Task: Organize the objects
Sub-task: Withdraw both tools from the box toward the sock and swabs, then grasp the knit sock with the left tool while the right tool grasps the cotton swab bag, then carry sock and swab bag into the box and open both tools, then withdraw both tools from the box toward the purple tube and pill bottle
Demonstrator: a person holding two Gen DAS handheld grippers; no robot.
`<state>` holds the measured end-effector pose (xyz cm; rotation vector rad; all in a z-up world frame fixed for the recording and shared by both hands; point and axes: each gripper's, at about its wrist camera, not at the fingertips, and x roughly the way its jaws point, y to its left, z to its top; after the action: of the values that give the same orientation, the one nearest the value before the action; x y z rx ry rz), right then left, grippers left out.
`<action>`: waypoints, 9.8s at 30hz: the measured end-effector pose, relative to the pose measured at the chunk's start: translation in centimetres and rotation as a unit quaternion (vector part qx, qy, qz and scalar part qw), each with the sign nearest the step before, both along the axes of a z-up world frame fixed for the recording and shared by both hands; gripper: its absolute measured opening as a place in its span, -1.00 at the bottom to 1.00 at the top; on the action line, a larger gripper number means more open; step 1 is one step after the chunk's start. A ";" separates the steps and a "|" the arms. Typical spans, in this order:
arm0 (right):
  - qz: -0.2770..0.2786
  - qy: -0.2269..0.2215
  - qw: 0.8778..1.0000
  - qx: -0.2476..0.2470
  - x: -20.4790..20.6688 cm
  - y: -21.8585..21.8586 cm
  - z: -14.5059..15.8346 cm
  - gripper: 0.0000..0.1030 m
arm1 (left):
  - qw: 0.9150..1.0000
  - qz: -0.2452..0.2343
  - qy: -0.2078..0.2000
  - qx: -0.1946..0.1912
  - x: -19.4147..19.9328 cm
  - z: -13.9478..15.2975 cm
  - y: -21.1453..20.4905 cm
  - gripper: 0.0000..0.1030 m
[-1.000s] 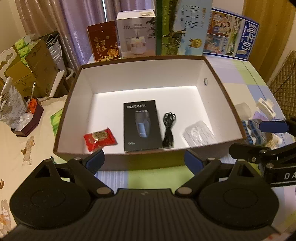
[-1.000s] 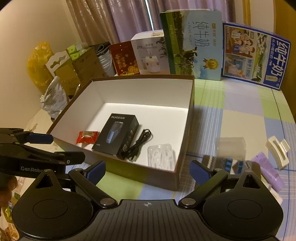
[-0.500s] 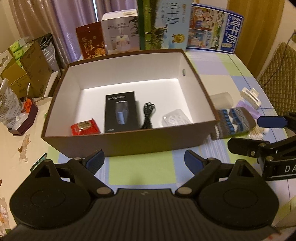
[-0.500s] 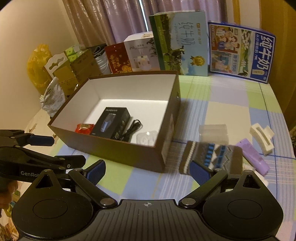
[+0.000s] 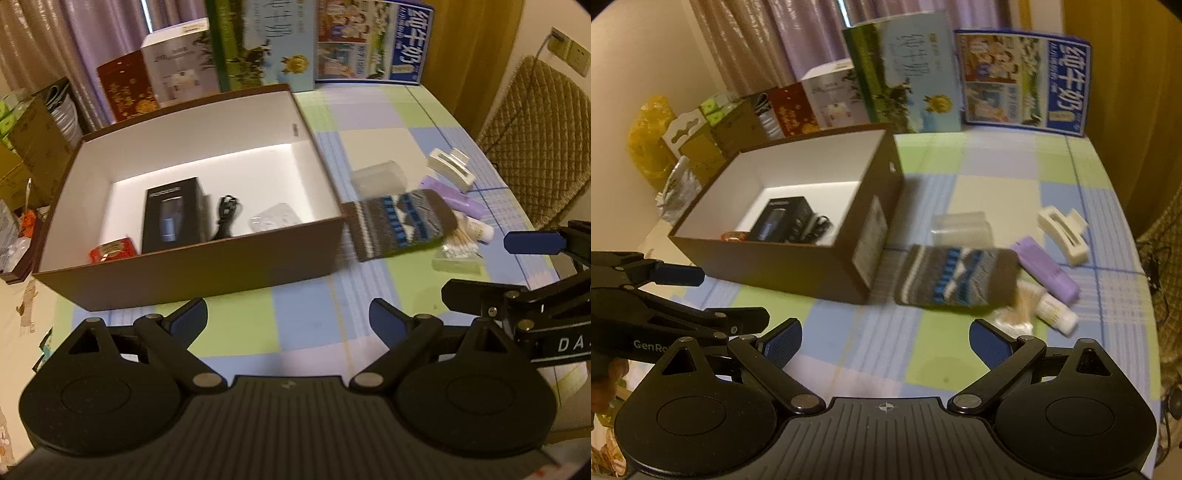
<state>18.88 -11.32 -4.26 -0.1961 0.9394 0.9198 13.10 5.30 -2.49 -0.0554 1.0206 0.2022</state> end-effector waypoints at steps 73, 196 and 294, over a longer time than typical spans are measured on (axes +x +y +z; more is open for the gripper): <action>0.059 0.069 0.995 -0.040 9.1 -10.1 -10.0 -0.93 | 0.996 -0.039 0.069 -0.028 9.1 -11.3 -8.8 0.58; 0.007 -0.003 0.998 0.069 7.7 20.2 -1.4 -0.76 | 0.987 0.152 -0.049 0.002 10.4 -2.8 26.6 -0.74; -0.040 -0.028 0.998 0.027 -0.6 -2.4 0.8 0.87 | 0.998 0.028 -0.024 -0.056 -1.4 -0.3 0.4 0.80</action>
<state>18.31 -13.70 -3.49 -0.1357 0.8642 0.8605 11.66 5.68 -2.83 -0.1900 0.9829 0.1942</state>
